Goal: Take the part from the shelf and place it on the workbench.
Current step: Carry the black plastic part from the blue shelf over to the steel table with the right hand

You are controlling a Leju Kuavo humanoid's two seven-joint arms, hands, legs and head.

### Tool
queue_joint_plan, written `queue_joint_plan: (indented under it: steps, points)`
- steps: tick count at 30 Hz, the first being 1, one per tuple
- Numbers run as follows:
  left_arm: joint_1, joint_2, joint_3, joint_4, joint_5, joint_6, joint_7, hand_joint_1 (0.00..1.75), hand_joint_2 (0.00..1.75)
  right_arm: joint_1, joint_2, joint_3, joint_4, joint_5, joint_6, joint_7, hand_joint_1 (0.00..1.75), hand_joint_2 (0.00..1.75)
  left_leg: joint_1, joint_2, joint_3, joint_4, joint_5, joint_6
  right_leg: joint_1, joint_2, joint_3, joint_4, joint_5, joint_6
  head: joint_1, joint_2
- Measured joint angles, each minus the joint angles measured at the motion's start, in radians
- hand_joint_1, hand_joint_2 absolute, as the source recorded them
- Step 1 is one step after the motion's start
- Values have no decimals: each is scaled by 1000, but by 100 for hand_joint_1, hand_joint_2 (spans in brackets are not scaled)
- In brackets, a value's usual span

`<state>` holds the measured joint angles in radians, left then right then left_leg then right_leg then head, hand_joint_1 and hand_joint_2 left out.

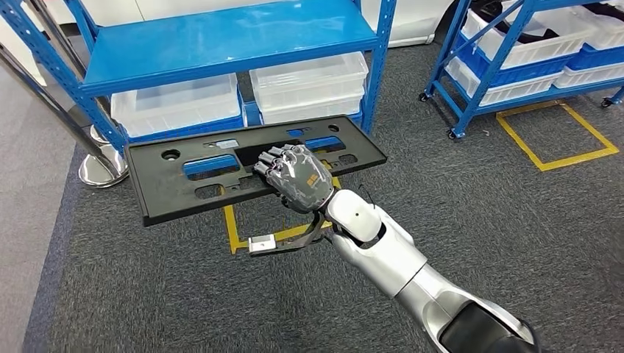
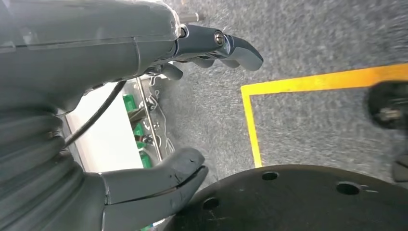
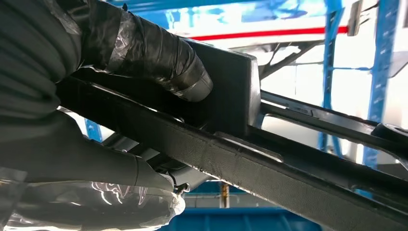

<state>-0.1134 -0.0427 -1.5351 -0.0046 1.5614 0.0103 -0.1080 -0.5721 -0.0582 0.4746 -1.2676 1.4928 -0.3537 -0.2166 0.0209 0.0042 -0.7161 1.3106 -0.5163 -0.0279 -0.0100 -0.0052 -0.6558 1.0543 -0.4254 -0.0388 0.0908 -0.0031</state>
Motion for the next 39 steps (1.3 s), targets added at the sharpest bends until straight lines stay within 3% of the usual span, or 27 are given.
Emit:
queue_joint_plan:
  steps: [1, 2, 4, 5, 7, 8, 9, 10, 12, 13, 15, 16, 17, 19, 20, 22, 24, 25, 27, 28, 29, 30, 31, 34, 36, 38, 39]
  points:
    - [-1, 0, 0, 0, 0, 0, 0, 0, 175, 0, 0, 0, 0, 0, 2, 0, 175, 175, -2, -1, 43, -36, 24, 6, 2, 0, -17, 2, 13, 1, 0, 0]
    - [-3, 1, 0, 0, 0, 0, -1, 0, 175, 0, 1, 0, -1, -1, 3, 0, 175, 175, -5, -1, 104, -105, 26, 15, 4, 0, -31, 3, 25, 4, 0, 0]
    - [-7, 3, 0, 1, 0, 0, -2, 0, 175, -1, 1, -3, -2, -2, 5, 1, 175, 175, -14, -3, 206, -249, -2, 30, 4, -2, -45, 0, 50, 12, 0, 0]
    - [-9, 4, 1, 1, 0, -1, -6, 0, 175, -3, 2, -5, -2, -3, 7, 2, 175, 175, -19, -3, 231, -294, -18, 36, 2, -3, -47, -5, 61, 18, 0, 0]
    - [-10, 3, 7, 1, 0, -5, -20, 0, 175, -4, 3, -7, -2, -4, 11, 2, 175, 175, -21, -2, 228, -317, -3, 49, -2, -6, -46, -20, 80, 33, 0, 0]
    - [-10, 3, 13, 1, 0, -8, -29, 0, 175, -4, 3, -9, -2, -5, 14, 3, 175, 175, -20, 0, 224, -327, 9, 58, -3, -4, -49, -18, 73, 39, 0, 0]
    - [-10, 2, 20, 1, 0, -9, -36, 0, 175, -5, 3, -10, -2, -8, 18, 3, 175, 175, -17, 2, 217, -334, 25, 66, -3, -3, -56, -2, 45, 43, 0, 0]
    - [-10, 2, 25, 1, 0, -10, -41, 0, 175, -5, 3, -12, -2, -12, 22, 3, 175, 175, -14, 4, 208, -339, 40, 71, -3, -1, -66, 34, -1, 47, 1, 0]
    - [-8, 1, 32, 1, 0, -10, -46, 0, 175, -5, 3, -15, -2, -19, 31, 4, 175, 175, -15, 5, 182, -338, 65, 76, -5, 2, -94, 152, -98, 54, 0, 0]
    - [-7, 1, 34, 1, 0, -10, -47, 0, 175, -4, 3, -15, -2, -22, 35, 4, 175, 175, -14, 6, 167, -336, 76, 74, -6, 2, -104, 211, -117, 57, 0, 0]
    - [-7, 0, 39, 1, 0, -10, -47, 0, 175, -3, 2, -15, -1, -23, 42, 4, 175, 175, -13, 7, 134, -328, 94, 69, -9, 2, -86, 252, -85, 63, 0, 0]
    - [-7, -1, 42, 1, 0, -10, -47, 0, 175, -4, 2, -15, 0, -24, 44, 4, 175, 175, -11, 7, 119, -321, 101, 65, -12, 1, -49, 219, -59, 65, 1, 0]
    - [-7, -2, 45, 1, 0, -10, -47, 0, 175, -4, 2, -15, -1, -25, 45, 4, 175, 175, -11, 7, 106, -312, 105, 61, -14, 1, 2, 156, -50, 65, 0, 0]
    - [-7, -3, 49, 1, 0, -11, -48, 0, 175, -5, 3, -15, -1, -27, 45, 3, 175, 175, -12, 6, 86, -292, 110, 50, -12, 2, 88, 33, -73, 59, 0, 0]
    - [-7, -3, 49, 1, 0, -11, -48, 0, 175, -6, 4, -15, -1, -29, 46, 3, 175, 175, -14, 6, 81, -286, 113, 44, -10, 3, 107, 1, -89, 54, 0, 0]
    - [-6, -3, 51, 1, 0, -10, -49, 0, 175, -6, 4, -16, -1, -33, 48, 3, 175, 175, -14, 6, 75, -282, 121, 30, -8, 4, 106, -10, -90, 38, 0, 0]
    - [-5, -3, 51, 1, 0, -10, -50, 0, 175, -7, 5, -16, -1, -36, 52, 3, 175, 175, -10, 5, 62, -259, 100, 18, -10, 4, 99, -15, -76, 20, 0, 0]
    - [-4, -2, 52, 1, 0, -10, -50, 0, 175, -7, 6, -16, -1, -37, 54, 3, 175, 175, -9, 4, 46, -220, 69, 13, -12, 5, 94, -17, -69, 13, 0, 0]
    - [-3, -2, 53, 1, 0, -9, -50, 0, 175, -9, 8, -16, -1, -39, 60, 3, 175, 175, -8, 3, 1, -94, -13, 6, -9, 10, 79, -17, -58, 7, 0, 0]
    - [-3, -2, 53, 1, 0, -10, -50, 0, 175, -8, 9, -16, -1, -40, 62, 3, 175, 175, -8, 3, -18, -36, -40, 4, -8, 14, 71, -16, -53, 6, 0, 0]
    - [-2, -2, 54, 1, 0, -10, -50, 0, 175, -8, 9, -16, 0, -40, 63, 3, 175, 175, -8, 3, -22, -7, -47, 4, -7, 20, 64, -14, -48, 7, 0, 0]
    - [-2, -2, 54, 1, 0, -10, -50, 0, 175, -8, 9, -16, 0, -40, 65, 3, 175, 175, -8, 2, -8, -15, -35, 6, -5, 27, 58, -13, -44, 8, 0, 0]
    - [-1, -2, 54, 1, 0, -10, -50, 0, 175, -8, 9, -16, 0, -41, 66, 3, 175, 175, -8, -3, 26, -62, -9, 10, -4, 35, 54, -11, -41, 10, 0, 0]
    - [0, 0, 56, 2, 0, -2, -47, 0, 175, -11, 9, -16, 0, -47, 69, 3, 175, 175, -10, -59, 146, -253, 44, 31, -6, 56, 45, -9, -31, 21, 0, 0]
    - [-1, 1, 62, 3, 0, 12, -40, 0, 175, -13, 10, -16, 0, -54, 73, 1, 175, 175, -13, -74, 167, -290, 44, 36, -12, 72, 39, -12, -22, 35, 0, 0]
    - [-4, -2, 70, 3, 0, 21, -35, 0, 175, -13, 11, -18, 0, -57, 76, -1, 175, 175, -13, -51, 169, -307, 54, 43, -11, 84, 35, -14, -16, 49, 0, 0]
    - [-6, -3, 72, 3, 0, 23, -33, 0, 175, -14, 10, -20, 0, -57, 76, -2, 175, 175, -10, -39, 171, -317, 60, 50, -8, 75, 27, -3, -26, 54, 1, 0]
